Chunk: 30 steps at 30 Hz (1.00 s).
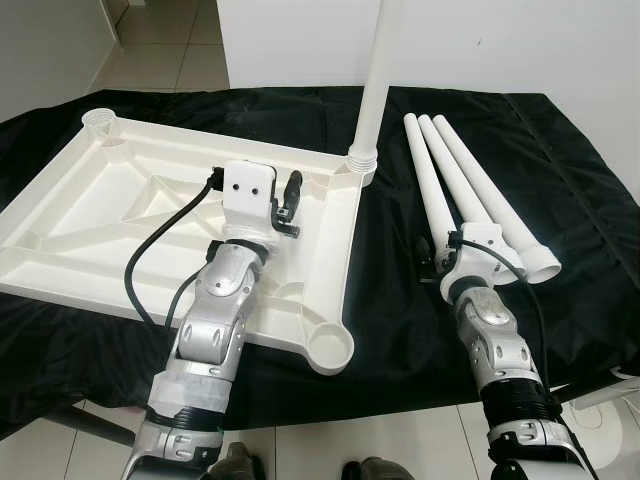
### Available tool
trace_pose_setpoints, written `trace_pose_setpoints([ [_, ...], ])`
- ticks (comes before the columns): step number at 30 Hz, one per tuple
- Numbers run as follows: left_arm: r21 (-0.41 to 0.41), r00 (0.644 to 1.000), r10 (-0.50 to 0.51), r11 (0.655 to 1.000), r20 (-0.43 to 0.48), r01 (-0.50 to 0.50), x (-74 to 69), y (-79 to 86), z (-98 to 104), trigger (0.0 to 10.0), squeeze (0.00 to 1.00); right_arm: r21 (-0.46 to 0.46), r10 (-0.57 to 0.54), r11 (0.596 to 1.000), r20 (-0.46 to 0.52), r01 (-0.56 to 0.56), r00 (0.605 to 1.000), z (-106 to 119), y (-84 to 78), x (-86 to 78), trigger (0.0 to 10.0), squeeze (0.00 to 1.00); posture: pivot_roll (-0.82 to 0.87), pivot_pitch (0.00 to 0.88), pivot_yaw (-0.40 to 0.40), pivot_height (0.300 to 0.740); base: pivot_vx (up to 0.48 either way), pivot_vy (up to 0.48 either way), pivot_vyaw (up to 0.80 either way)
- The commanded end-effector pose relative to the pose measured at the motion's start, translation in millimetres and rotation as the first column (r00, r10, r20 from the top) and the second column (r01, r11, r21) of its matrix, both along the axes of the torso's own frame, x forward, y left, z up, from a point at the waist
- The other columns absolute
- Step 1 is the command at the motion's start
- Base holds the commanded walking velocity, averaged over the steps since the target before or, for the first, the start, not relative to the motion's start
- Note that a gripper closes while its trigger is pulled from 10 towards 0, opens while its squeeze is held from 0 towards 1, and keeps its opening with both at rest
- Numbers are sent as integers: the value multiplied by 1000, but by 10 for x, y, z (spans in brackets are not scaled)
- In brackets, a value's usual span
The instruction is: Building children table
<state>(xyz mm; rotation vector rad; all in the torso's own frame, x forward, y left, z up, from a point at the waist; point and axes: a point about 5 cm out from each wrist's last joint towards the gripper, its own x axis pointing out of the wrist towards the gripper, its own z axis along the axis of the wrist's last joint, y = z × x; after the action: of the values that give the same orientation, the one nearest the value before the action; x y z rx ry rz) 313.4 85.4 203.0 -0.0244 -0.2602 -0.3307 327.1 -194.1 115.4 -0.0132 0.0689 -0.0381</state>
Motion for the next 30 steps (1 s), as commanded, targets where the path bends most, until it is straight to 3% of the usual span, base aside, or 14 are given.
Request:
trace_pose_setpoints([
  [1, 0, 999, 34, 999, -6, -34, 24, 10, 7, 10000, 0, 18, 2, 1000, -22, -1, 1000, -41, -1, -4, 10000, 0, -64, 59, -13, 740, 0, 0, 0],
  [6, 0, 999, 34, 999, -2, -34, 40, 2, 19, 10000, 0, 35, 20, 999, -73, -18, 997, -144, 26, -53, 10000, 0, -74, 54, -16, 740, 0, 0, 0],
  [7, -6, 999, 32, 999, -2, -32, 47, -3, 27, 10000, 0, 44, 24, 999, -82, -20, 996, -172, 36, -69, 8667, 0, -75, 53, -17, 740, 0, 0, 0],
  [9, -6, 999, 32, 999, -2, -32, 47, -3, 27, 10000, 0, 44, 24, 999, -82, -20, 996, -172, 36, -69, 8667, 0, -75, 53, -17, 740, 0, 0, 0],
  [10, -9, 1000, 30, 999, -3, -30, 53, -7, 36, 10000, 0, 55, 24, 998, -86, -20, 996, -189, 45, -83, 3490, 0, -75, 53, -17, 740, 0, 0, 0],
  [11, -9, 1000, 30, 999, -3, -30, 53, -7, 36, 10000, 0, 55, 24, 998, -86, -20, 996, -189, 45, -83, 3490, 0, -75, 53, -17, 740, 0, 0, 0],
  [12, -9, 1000, 28, 1000, -2, -28, 62, -8, 43, 10000, 0, 68, 30, 997, -91, -24, 995, -203, 60, -95, 0, 0, -78, 50, -16, 740, 0, 0, 0],
  [20, -6, 1000, 25, 1000, 2, -25, 83, -2, 66, 10000, 0, 118, 40, 993, -111, -27, 993, -245, 96, -121, 0, 0, -81, 42, -10, 740, 0, 0, 0],
  [23, -7, 1000, 24, 1000, 5, -24, 106, 5, 81, 10000, 0, 79, 18, 997, -62, -13, 998, -205, 89, -120, 0, 0, -84, 34, -6, 740, 0, 0, 0],
  [24, -4, 1000, 22, 1000, 8, -22, 108, 2, 84, 10000, 0, 45, 4, 999, -38, -3, 999, -179, 75, -120, 2784, 0, -84, 34, -6, 740, 0, 0, 0],
  [25, -4, 1000, 22, 1000, 8, -22, 108, 2, 84, 10000, 0, 45, 4, 999, -38, -3, 999, -179, 75, -120, 2784, 0, -84, 34, -6, 740, 0, 0, 0],
  [26, -3, 1000, 21, 1000, 9, -21, 112, -4, 85, 10000, 0, 10, -10, 1000, -19, 10, 1000, -158, 60, -117, 9765, 0, -86, 28, -5, 740, 0, 0, 0],
  [30, -8, 1000, 18, 1000, 9, -18, 120, -11, 92, 10000, 0, -45, -38, 998, 28, 39, 999, -110, 32, -115, 10000, 0, -87, 25, -5, 740, 0, 0, 0],
])
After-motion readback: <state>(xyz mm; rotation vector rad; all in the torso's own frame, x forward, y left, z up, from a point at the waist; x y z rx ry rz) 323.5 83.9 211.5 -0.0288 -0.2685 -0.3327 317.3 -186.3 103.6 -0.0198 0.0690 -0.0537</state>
